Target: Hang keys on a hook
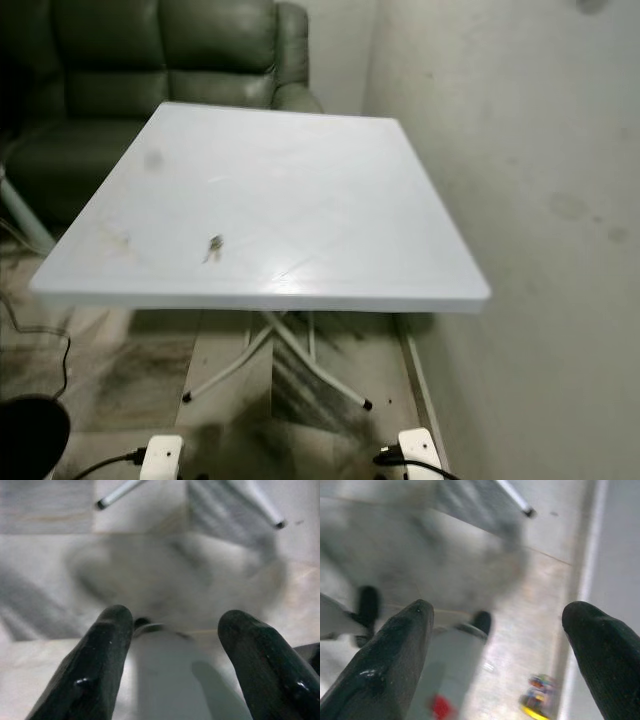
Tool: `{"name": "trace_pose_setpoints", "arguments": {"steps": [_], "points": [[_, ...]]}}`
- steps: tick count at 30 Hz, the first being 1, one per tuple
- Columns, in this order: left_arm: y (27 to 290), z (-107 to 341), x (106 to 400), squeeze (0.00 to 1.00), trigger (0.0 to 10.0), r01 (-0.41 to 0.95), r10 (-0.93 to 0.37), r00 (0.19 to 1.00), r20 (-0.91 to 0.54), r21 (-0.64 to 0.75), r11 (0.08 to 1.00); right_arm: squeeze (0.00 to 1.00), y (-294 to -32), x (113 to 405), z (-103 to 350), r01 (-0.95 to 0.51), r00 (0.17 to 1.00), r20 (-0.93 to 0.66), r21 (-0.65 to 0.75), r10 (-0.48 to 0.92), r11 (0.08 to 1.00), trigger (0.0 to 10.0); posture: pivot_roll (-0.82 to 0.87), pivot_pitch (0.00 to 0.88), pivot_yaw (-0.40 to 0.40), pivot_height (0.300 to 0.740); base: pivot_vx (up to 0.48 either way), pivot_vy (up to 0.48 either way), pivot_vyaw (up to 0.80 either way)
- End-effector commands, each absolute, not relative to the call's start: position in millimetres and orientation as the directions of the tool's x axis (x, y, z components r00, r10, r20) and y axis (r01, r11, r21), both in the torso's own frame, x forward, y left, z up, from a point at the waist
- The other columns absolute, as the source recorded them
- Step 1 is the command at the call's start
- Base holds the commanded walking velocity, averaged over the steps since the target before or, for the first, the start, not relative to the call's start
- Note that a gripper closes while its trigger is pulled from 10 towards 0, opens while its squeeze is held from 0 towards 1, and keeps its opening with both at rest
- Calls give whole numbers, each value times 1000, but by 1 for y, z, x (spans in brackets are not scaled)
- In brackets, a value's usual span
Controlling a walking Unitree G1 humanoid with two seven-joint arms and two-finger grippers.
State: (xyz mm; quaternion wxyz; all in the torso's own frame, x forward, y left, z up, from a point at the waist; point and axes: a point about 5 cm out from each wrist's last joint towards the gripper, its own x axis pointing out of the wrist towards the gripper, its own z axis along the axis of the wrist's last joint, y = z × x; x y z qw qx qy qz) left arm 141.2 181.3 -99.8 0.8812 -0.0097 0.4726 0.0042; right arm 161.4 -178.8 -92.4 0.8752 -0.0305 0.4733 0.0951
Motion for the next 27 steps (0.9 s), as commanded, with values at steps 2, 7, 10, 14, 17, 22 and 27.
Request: {"name": "trace_pose_setpoints", "arguments": {"steps": [2, 7, 10, 14, 17, 22, 27], "points": [[177, -99, 144, 0, 10000, -7, -10, 556, -831, -17, 1000, 0, -187, 162, -91, -181, 540, -834, 19, 116, 983, 10000, -93, 0, -65, 740, 0, 446, 0], [178, -100, 141, 0, 10000, -5, -9, 548, -836, -14, 1000, 0, -188, 159, -92, -184, 535, -836, 23, 120, 983, 10000, -92, 0, -67, 740, 0, 450, 0], [178, -101, 140, 0, 10000, -4, -10, 548, -836, -15, 1000, 0, -188, 159, -92, -186, 534, -837, 23, 121, 982, 10000, -92, 0, -68, 740, 0, 450, 0], [177, -101, 140, 0, 10000, -1, -11, 547, -837, -14, 1000, 0, -188, 159, -92, -191, 532, -838, 23, 123, 981, 10000, -91, 0, -71, 740, 0, 453, 0], [176, -101, 140, 0, 10000, 2, -13, 546, -838, -14, 1000, 0, -188, 159, -92, -196, 531, -838, 22, 125, 980, 10000, -91, 0, -75, 740, 0, 451, 0], [174, -101, 140, 0, 10000, 19, -23, 551, -834, -14, 1000, 0, -189, 160, -91, -217, 530, -838, 15, 131, 976, 10000, -88, 0, -80, 740, 0, 353, 0], [172, -99, 145, 0, 10000, 31, -34, 571, -820, -20, 999, 0, -191, 161, -90, -235, 536, -833, 12, 140, 972, 10000, -81, 0, -84, 740, 0, 0, 0]]}}
